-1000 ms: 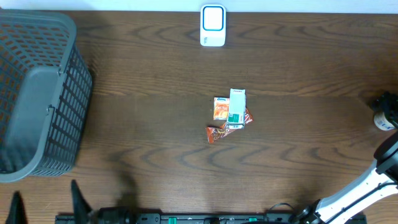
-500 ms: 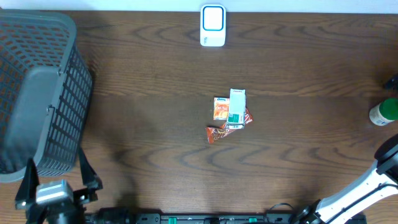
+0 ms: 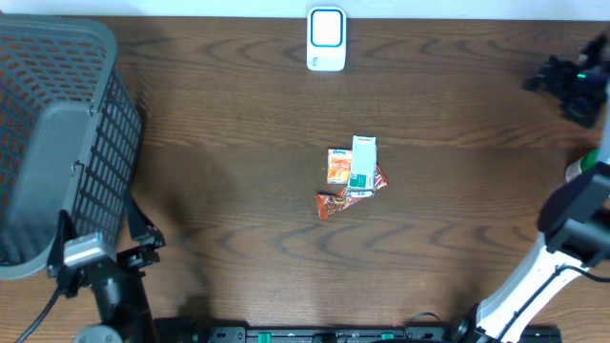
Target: Scan the item barcode
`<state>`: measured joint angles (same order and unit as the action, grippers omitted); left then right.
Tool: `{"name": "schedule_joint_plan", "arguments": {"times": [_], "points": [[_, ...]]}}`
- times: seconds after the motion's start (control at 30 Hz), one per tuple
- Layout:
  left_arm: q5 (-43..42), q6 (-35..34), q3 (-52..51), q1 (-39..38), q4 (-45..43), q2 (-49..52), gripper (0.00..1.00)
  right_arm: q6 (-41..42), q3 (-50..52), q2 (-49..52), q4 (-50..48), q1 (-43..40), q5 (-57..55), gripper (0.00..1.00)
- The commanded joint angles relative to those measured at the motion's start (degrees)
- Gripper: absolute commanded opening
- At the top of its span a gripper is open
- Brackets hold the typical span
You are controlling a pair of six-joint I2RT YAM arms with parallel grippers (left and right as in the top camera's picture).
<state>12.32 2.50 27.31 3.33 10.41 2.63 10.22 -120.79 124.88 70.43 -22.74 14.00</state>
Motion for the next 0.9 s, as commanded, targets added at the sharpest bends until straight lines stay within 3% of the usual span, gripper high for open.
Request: {"name": "schedule_joint_plan", "arguments": {"times": [0.0,0.2,0.33,0.67,0.87], "points": [[2.4,-7.8,-4.8,0.1,-3.6,0.1,0.84,-0.4,-1.0,-0.6,3.5,5.5,7.8,0.99],[5.1,-16.0,-14.8,0.1,-13.3,0.1,0.84,-3.7,2.7,-0.5,12.4,14.5,20.8,0.99],[5.6,-16.6,-17.9,0.1,-14.9,0.1,0.84,-6.4,9.9,-0.5,12.2,18.4,25.8,0.99],[5.6,-16.5,-20.0,0.1,-14.8,0.1,0.84,-7.7,33.0,-0.5,-8.0,22.8,37.8,0.99],[5.6,-16.5,-20.0,0.1,-14.0,0.1,0.84,-3.0,41.6,-0.5,-21.5,23.6,37.9,0.98]]}}
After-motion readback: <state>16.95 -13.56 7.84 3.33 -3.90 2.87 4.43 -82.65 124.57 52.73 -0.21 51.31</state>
